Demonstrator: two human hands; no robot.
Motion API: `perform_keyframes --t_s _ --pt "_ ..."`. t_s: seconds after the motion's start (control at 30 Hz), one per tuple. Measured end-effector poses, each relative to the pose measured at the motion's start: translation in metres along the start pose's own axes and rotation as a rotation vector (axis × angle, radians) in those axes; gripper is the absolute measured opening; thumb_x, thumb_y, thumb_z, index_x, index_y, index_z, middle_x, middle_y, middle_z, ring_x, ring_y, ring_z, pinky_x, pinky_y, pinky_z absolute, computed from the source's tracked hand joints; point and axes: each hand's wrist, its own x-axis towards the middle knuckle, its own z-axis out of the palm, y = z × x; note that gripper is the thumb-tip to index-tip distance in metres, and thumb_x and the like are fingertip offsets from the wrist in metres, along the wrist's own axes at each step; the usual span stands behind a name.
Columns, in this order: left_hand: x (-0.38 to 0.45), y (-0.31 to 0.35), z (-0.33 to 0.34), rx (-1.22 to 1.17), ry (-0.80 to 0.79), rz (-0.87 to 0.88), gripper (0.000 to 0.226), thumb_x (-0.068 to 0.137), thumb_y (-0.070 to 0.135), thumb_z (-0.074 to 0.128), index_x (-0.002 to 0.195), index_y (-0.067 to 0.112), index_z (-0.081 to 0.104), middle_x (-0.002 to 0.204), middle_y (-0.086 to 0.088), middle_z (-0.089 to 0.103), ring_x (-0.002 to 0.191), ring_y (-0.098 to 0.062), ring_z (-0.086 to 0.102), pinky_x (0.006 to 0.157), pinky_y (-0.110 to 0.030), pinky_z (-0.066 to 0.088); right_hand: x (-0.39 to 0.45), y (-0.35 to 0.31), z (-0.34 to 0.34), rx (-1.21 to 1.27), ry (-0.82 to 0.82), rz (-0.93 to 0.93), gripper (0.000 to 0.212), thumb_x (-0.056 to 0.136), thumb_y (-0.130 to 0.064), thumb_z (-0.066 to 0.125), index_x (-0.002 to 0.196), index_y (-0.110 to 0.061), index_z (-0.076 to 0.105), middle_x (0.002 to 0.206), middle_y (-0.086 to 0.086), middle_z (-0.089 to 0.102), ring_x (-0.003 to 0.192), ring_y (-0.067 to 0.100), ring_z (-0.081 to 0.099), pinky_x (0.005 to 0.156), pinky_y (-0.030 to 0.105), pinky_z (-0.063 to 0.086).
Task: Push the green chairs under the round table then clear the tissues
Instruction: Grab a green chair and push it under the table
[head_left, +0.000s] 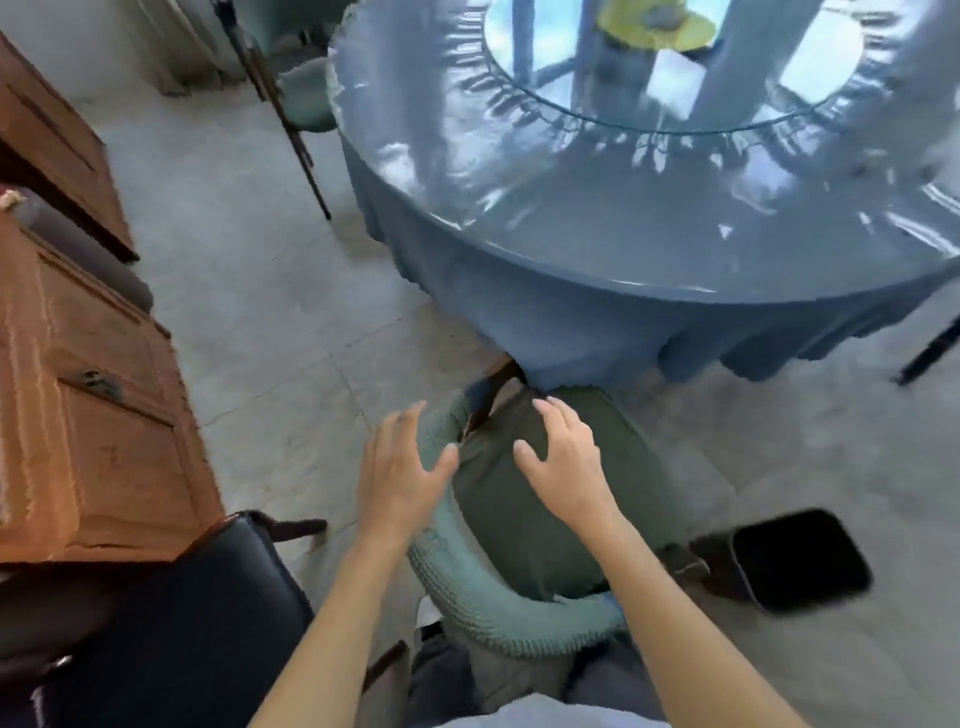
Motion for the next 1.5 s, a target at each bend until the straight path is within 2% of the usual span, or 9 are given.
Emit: perform_keyframes --t_s 0.3,0.47,0.77,0.87,0.97,1.07,1.2,1.3,1.5 --pt "0.004 -0.025 0.019 -0.099 -0.296 0.209 0.064 0.089 0.043 0.063 0.146 0.025 0.04 0.145 0.001 0.045 0.133 -0.021 0.041 0.108 -0.043 0.04 -0.08 0.008 0.029 0.206 0.262 0.423 0.058 0.095 -0.031 0.058 0.147 -0.013 0.039 0.153 0.005 0.038 0.14 0.024 0.033 0.114 0.044 0.03" --pt "-0.002 -0.038 0.032 -0.061 -0.381 0.18 0.066 0.09 0.04 0.064 0.148 0.024 0.038 0.15 -0.002 0.042 0.137 -0.024 0.037 0.111 -0.047 0.036 -0.115 0.025 0.05 0.351 0.363 0.658 0.057 0.094 -0.029 0.058 0.145 -0.013 0.041 0.15 0.006 0.042 0.138 0.022 0.038 0.112 0.039 0.032" --pt "-0.022 -0.068 0.041 -0.014 -0.406 0.121 0.062 0.088 0.031 0.068 0.144 0.02 0.043 0.148 -0.007 0.04 0.138 -0.027 0.035 0.113 -0.045 0.034 -0.144 0.027 0.119 0.317 0.245 0.857 0.062 0.091 -0.034 0.056 0.147 -0.018 0.036 0.154 0.002 0.033 0.137 0.024 0.036 0.11 0.049 0.035" --pt "-0.019 -0.082 0.045 0.003 -0.438 0.078 0.064 0.089 0.028 0.069 0.146 0.02 0.04 0.157 -0.012 0.026 0.144 -0.031 0.026 0.114 -0.05 0.033 -0.147 0.023 0.137 0.372 0.394 1.03 0.065 0.087 -0.027 0.063 0.144 -0.013 0.038 0.15 0.009 0.036 0.131 0.029 0.042 0.103 0.045 0.041" --pt "-0.015 -0.095 0.048 -0.044 -0.43 0.003 0.076 0.088 0.02 0.07 0.152 0.015 0.028 0.16 -0.015 0.017 0.147 -0.032 0.021 0.117 -0.049 0.029 -0.148 0.013 0.154 0.815 0.622 1.276 0.073 0.087 -0.019 0.066 0.148 -0.01 0.027 0.145 0.015 0.039 0.121 0.031 0.05 0.093 0.041 0.046" --pt "-0.007 -0.108 0.053 -0.174 -0.457 -0.116 0.092 0.087 0.018 0.073 0.156 0.014 0.012 0.16 -0.014 0.021 0.145 -0.032 0.027 0.117 -0.048 0.031 -0.148 -0.001 0.181 1.4 0.677 1.408 0.07 0.09 -0.016 0.064 0.146 -0.022 0.022 0.134 0.013 0.049 0.107 0.034 0.059 0.085 0.051 0.056" --pt "0.008 -0.115 0.059 -0.428 -0.562 -0.414 0.092 0.086 0.017 0.073 0.153 0.032 0.012 0.15 -0.007 0.037 0.12 -0.031 0.054 0.086 -0.05 0.057 -0.142 -0.014 0.205 1.677 0.684 1.407 0.06 0.088 -0.019 0.07 0.134 -0.023 0.032 0.121 0.013 0.059 0.092 0.037 0.07 0.079 0.06 0.056" --pt "0.025 -0.115 0.065 -0.474 -0.586 -0.564 0.077 0.085 0.018 0.075 0.142 0.027 0.025 0.135 -0.007 0.046 0.099 -0.028 0.061 0.06 -0.041 0.059 -0.132 -0.016 0.207 1.789 0.747 1.399 0.061 0.086 -0.016 0.074 0.13 -0.024 0.032 0.125 0.016 0.052 0.097 0.042 0.065 0.068 0.06 0.058" --pt "0.045 -0.117 0.071 -0.461 -0.59 -0.625 0.051 0.088 0.014 0.071 0.125 0.019 0.037 0.127 -0.013 0.053 0.098 -0.034 0.062 0.051 -0.044 0.059 -0.123 -0.012 0.212 1.733 0.815 1.413 0.052 0.085 0.002 0.066 0.117 -0.022 0.032 0.128 0.014 0.04 0.106 0.039 0.054 0.066 0.065 0.057"
